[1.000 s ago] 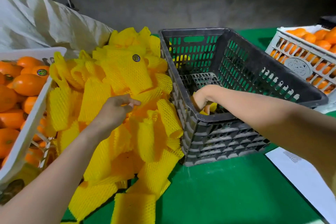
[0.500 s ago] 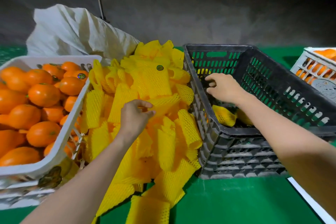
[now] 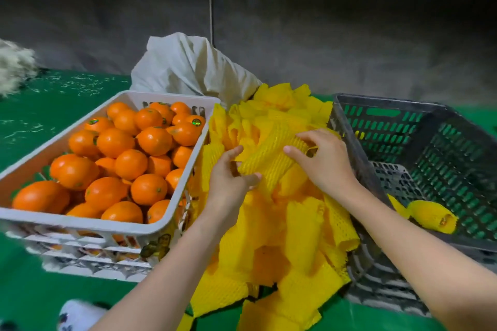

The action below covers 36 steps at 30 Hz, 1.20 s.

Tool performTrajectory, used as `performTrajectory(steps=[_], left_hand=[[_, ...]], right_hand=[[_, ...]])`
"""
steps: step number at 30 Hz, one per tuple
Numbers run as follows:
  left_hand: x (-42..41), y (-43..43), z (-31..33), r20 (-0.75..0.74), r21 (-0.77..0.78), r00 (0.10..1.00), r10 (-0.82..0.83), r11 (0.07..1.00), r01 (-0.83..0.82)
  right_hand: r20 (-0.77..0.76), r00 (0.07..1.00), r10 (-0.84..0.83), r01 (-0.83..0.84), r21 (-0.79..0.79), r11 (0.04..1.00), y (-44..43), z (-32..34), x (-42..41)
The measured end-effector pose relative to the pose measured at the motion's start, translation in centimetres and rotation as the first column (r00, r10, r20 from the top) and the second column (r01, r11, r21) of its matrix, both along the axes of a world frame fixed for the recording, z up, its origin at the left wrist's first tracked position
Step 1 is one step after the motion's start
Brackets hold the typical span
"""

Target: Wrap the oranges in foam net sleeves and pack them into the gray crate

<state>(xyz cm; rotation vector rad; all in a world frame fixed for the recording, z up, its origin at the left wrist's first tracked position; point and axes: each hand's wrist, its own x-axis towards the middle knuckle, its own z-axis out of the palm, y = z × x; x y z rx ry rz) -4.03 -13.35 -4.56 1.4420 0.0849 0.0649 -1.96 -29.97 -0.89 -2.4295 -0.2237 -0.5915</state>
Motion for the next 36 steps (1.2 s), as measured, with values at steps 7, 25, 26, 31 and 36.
performTrajectory(steps=[7,25,26,31,36], left_hand=[[0.1,5.2,2.1,0.052,0.212,0.997,-0.059,0.976,0.047],[13.9,13.0,-0.2,0.309,0.917,0.951,-0.006,0.268,-0.296],[13.5,13.0,0.4,0.340,0.835,0.940,0.031,0.450,-0.317],[8.3,10.7,4.3,0.121,-0.064,0.969,-0.217,0.972,0.226],[4.5,6.1,5.1,0.040,-0.488,0.923,-0.382,0.799,0.351]], right_hand=[[0.121,0.984,0.128,-0.135,0.058,0.989,5.3,0.1,1.7],[-0.194,0.905,0.378,-0.309,0.308,0.900,4.0,0.7,3.7],[-0.205,0.895,0.397,-0.315,0.342,0.885,3.9,0.8,3.5],[-0.223,0.804,0.551,-0.334,0.598,0.729,4.9,1.5,2.5],[-0.207,0.692,0.692,-0.313,0.777,0.546,6.0,1.9,0.6]])
